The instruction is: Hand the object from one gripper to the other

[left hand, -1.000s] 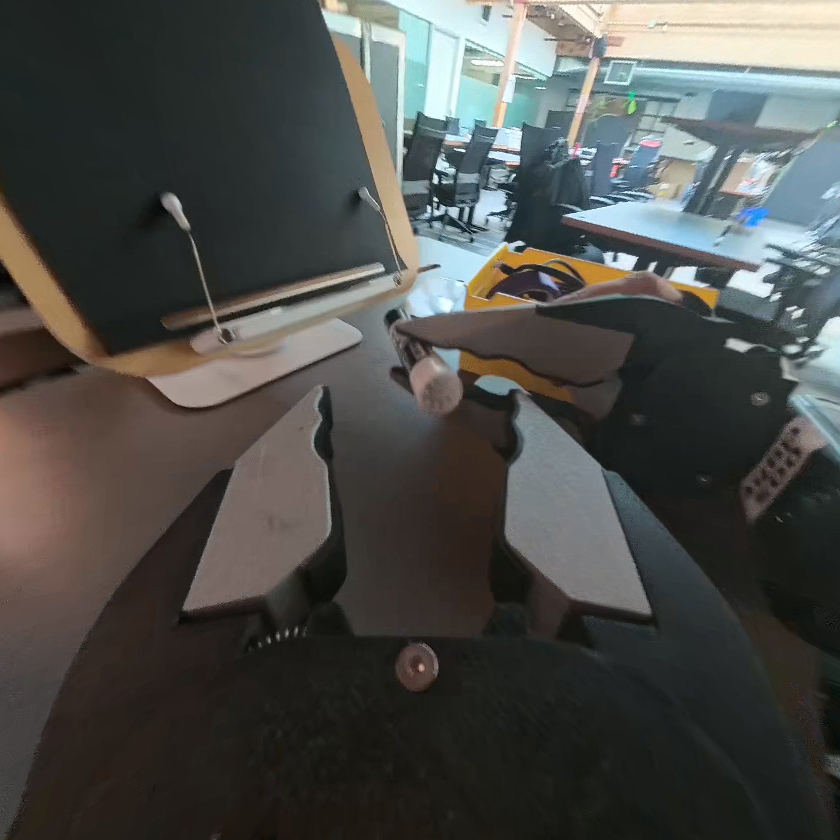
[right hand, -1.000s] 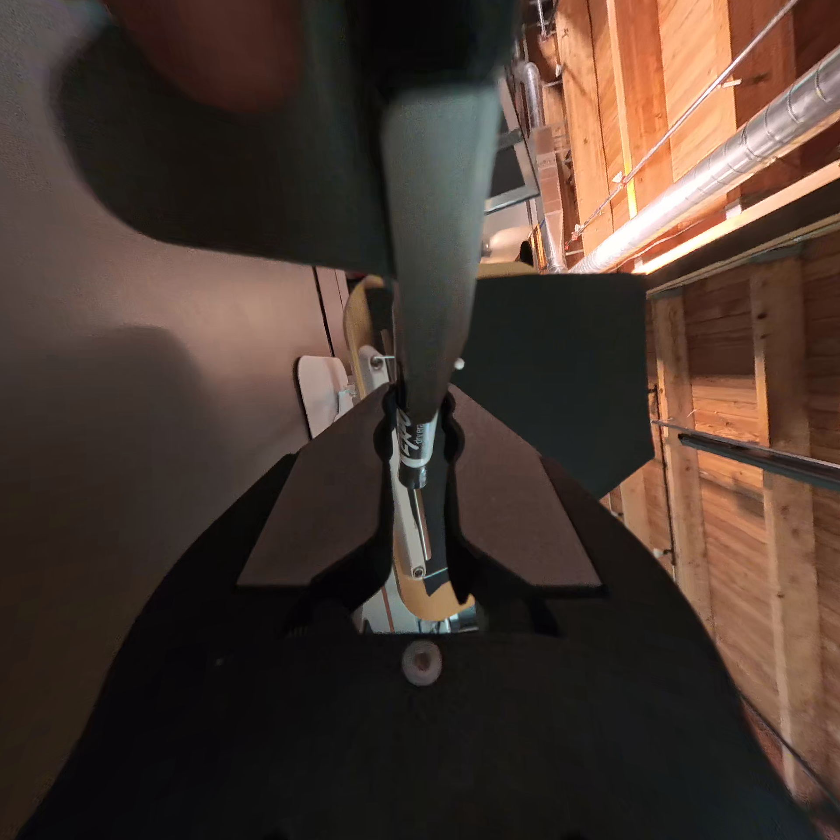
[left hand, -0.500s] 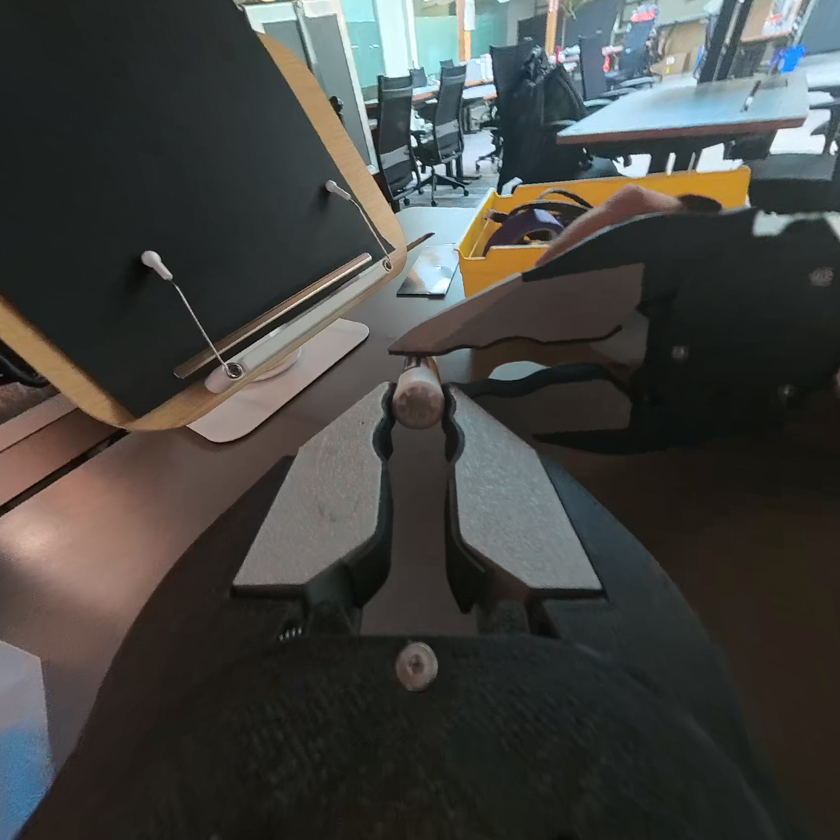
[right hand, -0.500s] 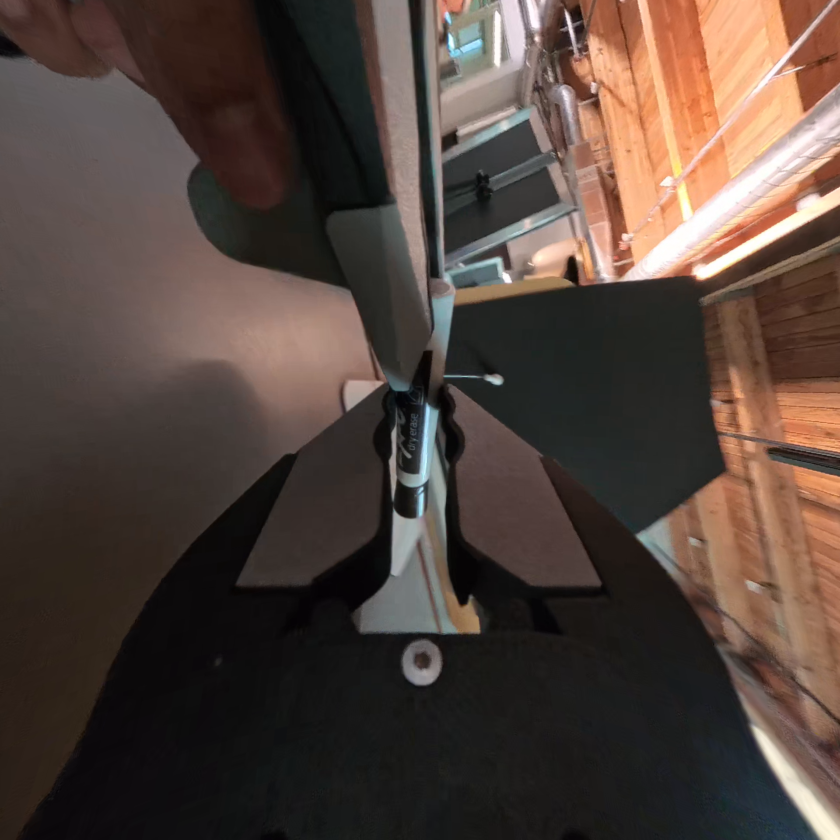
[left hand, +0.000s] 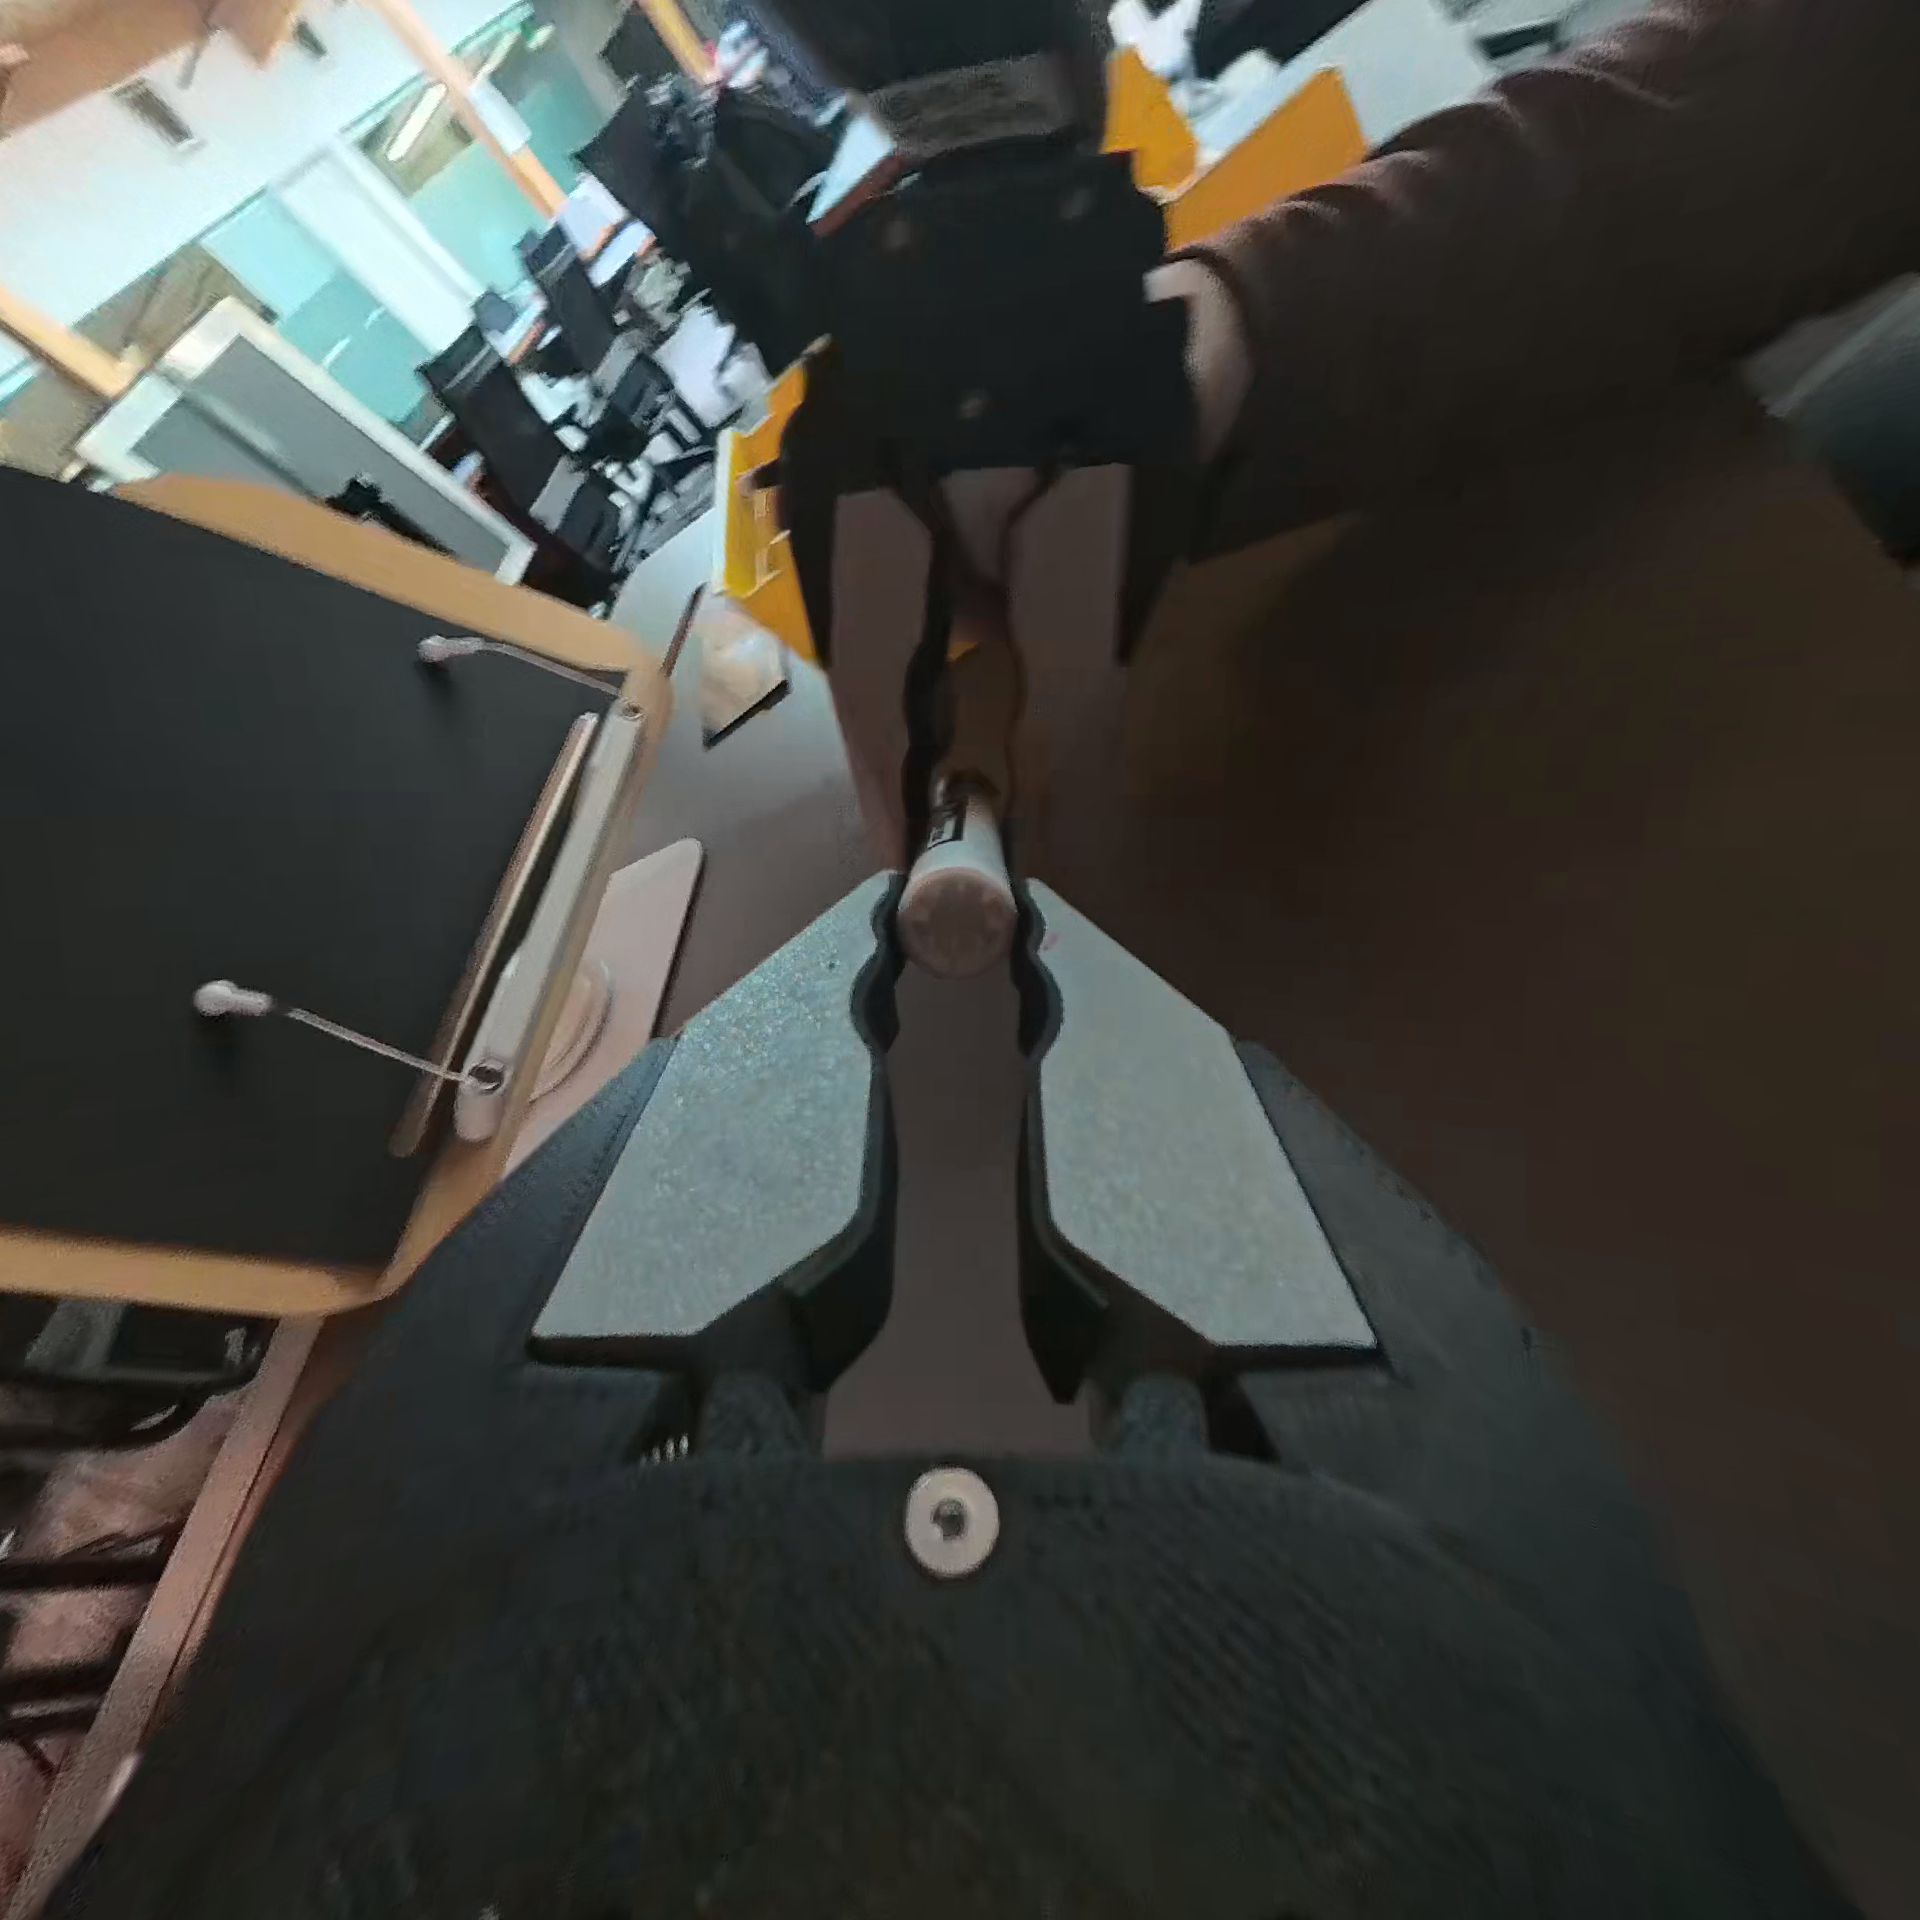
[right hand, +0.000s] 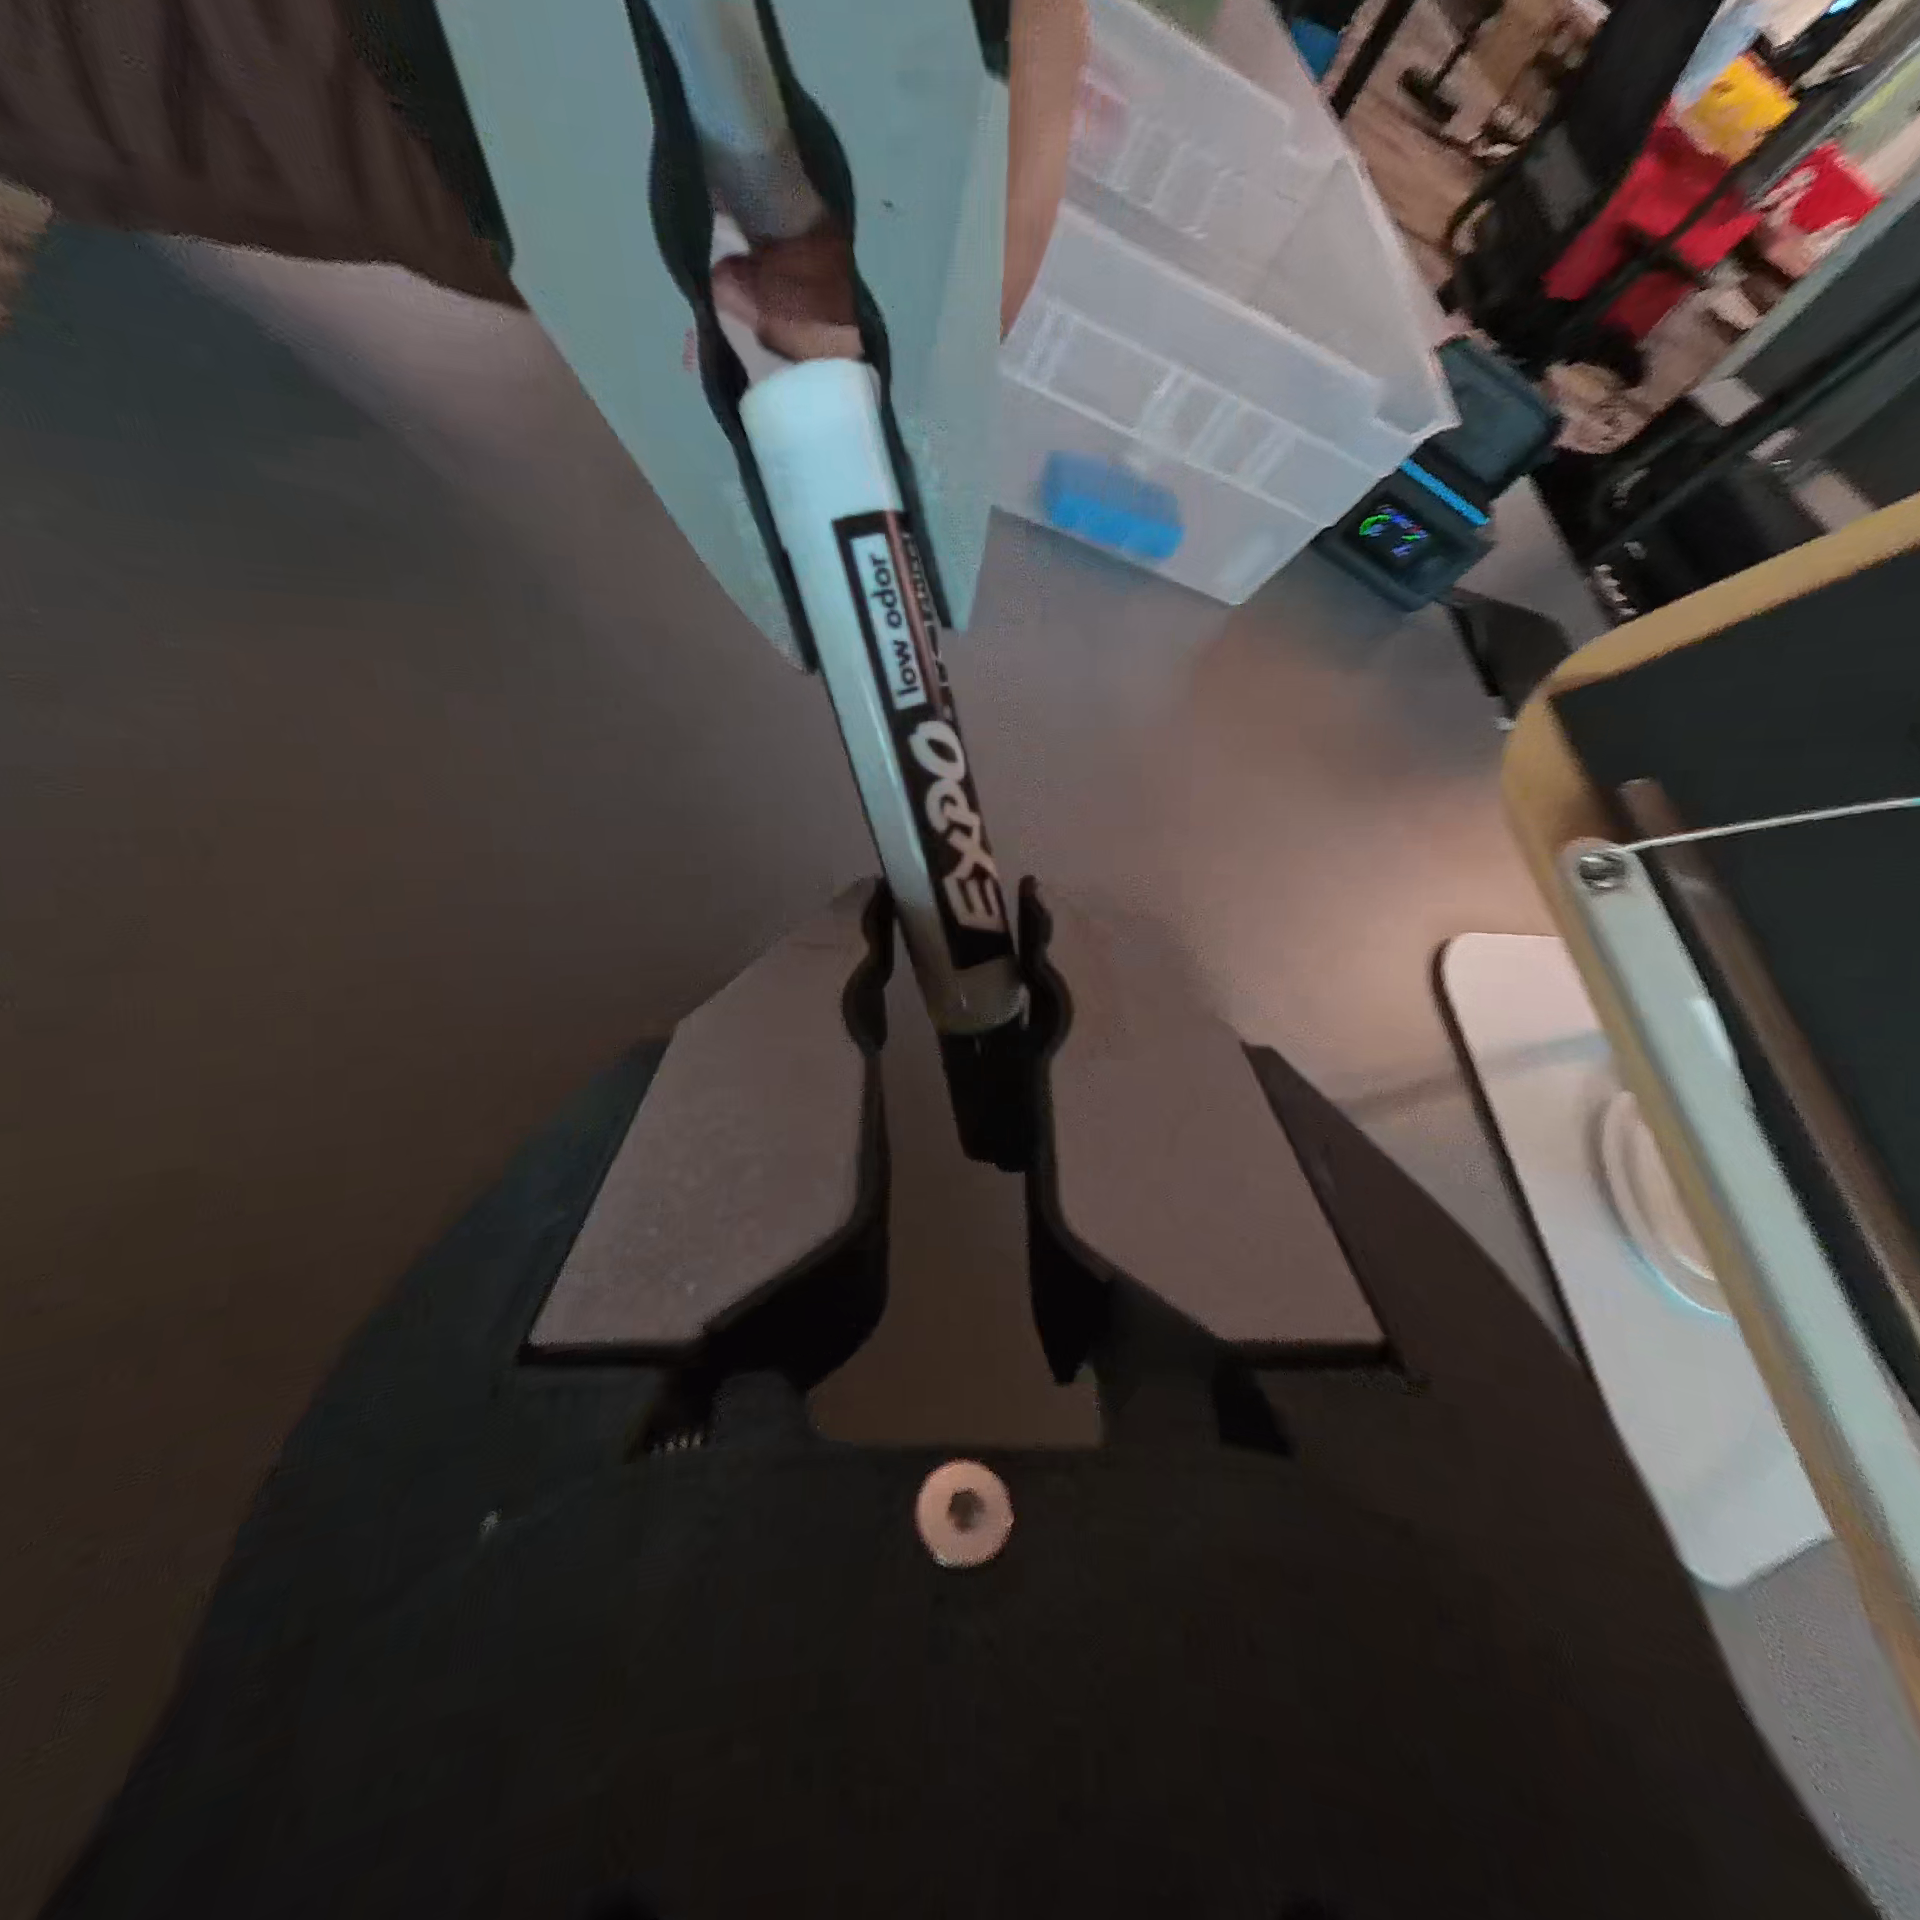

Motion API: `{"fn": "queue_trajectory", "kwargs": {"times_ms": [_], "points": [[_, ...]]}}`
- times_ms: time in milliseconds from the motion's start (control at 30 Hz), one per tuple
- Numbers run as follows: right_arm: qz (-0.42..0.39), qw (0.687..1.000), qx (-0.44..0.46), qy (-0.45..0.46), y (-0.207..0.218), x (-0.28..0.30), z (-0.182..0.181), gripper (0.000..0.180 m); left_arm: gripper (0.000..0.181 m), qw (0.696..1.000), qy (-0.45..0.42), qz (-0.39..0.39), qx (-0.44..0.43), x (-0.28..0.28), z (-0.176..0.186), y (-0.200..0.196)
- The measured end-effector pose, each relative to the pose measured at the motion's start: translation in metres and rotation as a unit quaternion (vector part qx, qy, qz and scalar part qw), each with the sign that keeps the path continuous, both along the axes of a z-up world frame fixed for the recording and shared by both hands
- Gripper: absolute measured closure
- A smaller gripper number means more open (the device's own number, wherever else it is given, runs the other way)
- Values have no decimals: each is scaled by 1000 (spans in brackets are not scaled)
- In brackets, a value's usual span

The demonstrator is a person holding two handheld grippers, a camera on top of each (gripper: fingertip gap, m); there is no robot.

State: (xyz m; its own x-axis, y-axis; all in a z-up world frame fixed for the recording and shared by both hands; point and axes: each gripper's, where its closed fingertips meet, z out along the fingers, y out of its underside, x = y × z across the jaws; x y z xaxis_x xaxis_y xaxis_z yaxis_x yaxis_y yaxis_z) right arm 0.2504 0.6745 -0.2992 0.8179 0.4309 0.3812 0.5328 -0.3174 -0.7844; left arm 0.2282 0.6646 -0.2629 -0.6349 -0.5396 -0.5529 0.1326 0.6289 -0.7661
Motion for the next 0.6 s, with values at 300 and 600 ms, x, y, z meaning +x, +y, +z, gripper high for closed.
{"fn": "queue_trajectory", "kwargs": {"times_ms": [300, 600], "points": [[-34, 974, -125, 185, -7, 10, -12, 164, 138, 971, -102, 178, 121, 17, -6, 46], [-1, 926, -230, 299, -23, -13, -20, 164, 135, 903, -178, 161, 356, 34, -26, 17]]}}
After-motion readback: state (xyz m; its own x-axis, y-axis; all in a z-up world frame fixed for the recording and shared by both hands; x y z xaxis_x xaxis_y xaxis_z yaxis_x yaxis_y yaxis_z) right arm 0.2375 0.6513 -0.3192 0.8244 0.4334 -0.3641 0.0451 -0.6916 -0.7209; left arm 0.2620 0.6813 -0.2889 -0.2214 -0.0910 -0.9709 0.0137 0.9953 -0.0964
